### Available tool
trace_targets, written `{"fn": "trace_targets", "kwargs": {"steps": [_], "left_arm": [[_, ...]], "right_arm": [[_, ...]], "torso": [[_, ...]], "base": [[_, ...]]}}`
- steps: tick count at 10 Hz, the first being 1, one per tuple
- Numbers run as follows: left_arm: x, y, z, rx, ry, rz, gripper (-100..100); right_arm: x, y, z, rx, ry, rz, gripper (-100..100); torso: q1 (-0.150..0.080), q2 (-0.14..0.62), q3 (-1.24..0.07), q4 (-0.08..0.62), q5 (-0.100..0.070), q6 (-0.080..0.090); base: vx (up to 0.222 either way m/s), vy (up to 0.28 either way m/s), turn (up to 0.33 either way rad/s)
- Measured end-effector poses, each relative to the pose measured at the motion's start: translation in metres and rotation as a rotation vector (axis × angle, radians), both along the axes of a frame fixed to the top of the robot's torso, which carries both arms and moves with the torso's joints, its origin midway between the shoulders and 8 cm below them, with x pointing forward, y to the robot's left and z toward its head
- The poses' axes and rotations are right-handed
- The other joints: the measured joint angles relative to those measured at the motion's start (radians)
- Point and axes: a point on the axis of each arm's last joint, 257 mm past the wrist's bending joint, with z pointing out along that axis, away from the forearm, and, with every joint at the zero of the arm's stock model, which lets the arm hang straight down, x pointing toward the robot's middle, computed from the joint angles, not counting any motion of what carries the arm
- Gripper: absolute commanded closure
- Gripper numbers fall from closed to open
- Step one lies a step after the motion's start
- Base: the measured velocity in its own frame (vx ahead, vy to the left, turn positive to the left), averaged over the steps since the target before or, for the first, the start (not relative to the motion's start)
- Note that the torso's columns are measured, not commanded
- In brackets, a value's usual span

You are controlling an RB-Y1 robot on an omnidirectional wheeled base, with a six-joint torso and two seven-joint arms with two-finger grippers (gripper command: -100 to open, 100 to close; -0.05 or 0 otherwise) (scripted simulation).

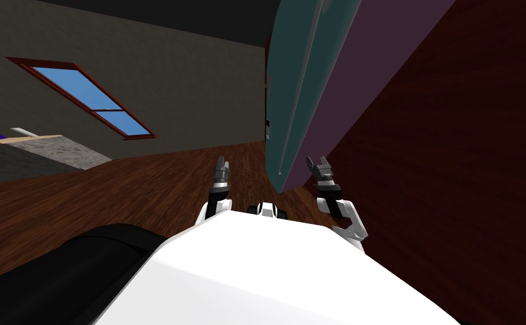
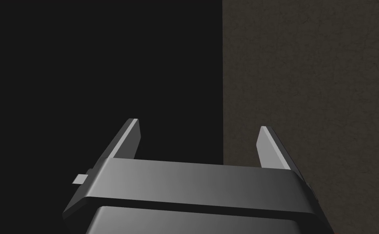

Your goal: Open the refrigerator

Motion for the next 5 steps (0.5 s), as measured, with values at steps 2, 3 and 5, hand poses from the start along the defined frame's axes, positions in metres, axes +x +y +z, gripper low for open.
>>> {"fn": "trace_targets", "kwargs": {"steps": [2,3,5], "left_arm": [[0.0,0.0,0.0,0.0,0.0,0.0,0],[0.0,0.0,0.0,0.0,0.0,0.0,0],[0.0,0.0,0.0,0.0,0.0,0.0,0]], "right_arm": [[0.007,-0.003,-0.004,-0.082,-0.001,-0.043,-100],[0.013,-0.005,-0.007,-0.139,0.0,-0.073,-100],[0.02,-0.009,-0.011,-0.221,0.0,-0.116,-100]], "torso": [[0.0,0.001,0.001,0.0,0.0,0.0],[0.0,0.001,0.001,0.0,0.0,0.0],[-0.001,0.001,0.001,0.0,0.0,0.0]], "base": [[0.092,0.12,-0.016],[0.059,0.093,-0.008],[0.098,0.117,-0.015]]}}
